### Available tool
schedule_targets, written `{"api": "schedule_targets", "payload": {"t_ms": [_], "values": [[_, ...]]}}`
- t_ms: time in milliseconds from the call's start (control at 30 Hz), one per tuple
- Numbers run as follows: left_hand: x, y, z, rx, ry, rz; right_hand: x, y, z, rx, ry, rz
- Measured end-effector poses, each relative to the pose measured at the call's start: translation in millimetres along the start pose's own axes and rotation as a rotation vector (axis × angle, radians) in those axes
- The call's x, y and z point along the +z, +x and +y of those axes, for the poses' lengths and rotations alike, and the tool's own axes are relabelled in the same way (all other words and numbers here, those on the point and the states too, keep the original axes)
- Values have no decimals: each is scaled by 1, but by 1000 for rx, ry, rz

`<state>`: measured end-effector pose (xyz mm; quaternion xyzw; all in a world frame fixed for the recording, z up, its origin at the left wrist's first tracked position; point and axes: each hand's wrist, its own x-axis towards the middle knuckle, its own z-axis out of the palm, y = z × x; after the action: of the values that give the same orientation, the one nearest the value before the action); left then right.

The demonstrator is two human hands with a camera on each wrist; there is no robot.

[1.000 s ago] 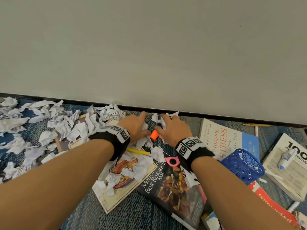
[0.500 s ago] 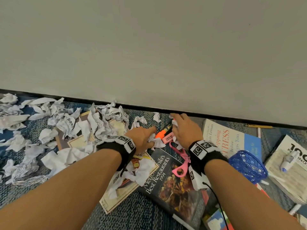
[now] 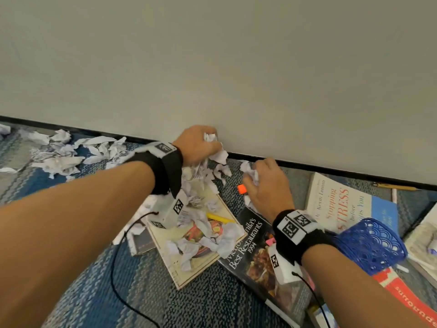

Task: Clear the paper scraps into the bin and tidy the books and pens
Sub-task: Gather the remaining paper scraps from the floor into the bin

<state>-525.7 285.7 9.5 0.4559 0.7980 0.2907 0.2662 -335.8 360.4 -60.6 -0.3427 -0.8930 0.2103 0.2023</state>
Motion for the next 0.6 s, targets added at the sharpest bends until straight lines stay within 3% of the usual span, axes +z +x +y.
{"api": "schedule_targets", "payload": {"t_ms": [133, 233, 367, 500, 600], "values": [[-25, -28, -19, 30, 466, -196, 24, -16, -40, -155, 5, -251], [-28, -63, -45, 46, 578, -280, 34, -33, -62, -176, -48, -440], [-14, -108, -78, 89, 557, -283, 44, -78, -82, -287, -237, -384], [26, -133, -90, 169, 560, -332, 53, -122, -75, -147, -488, -374], [56, -134, -89, 128, 576, -406, 54, -132, -65, -209, -532, -368]]}}
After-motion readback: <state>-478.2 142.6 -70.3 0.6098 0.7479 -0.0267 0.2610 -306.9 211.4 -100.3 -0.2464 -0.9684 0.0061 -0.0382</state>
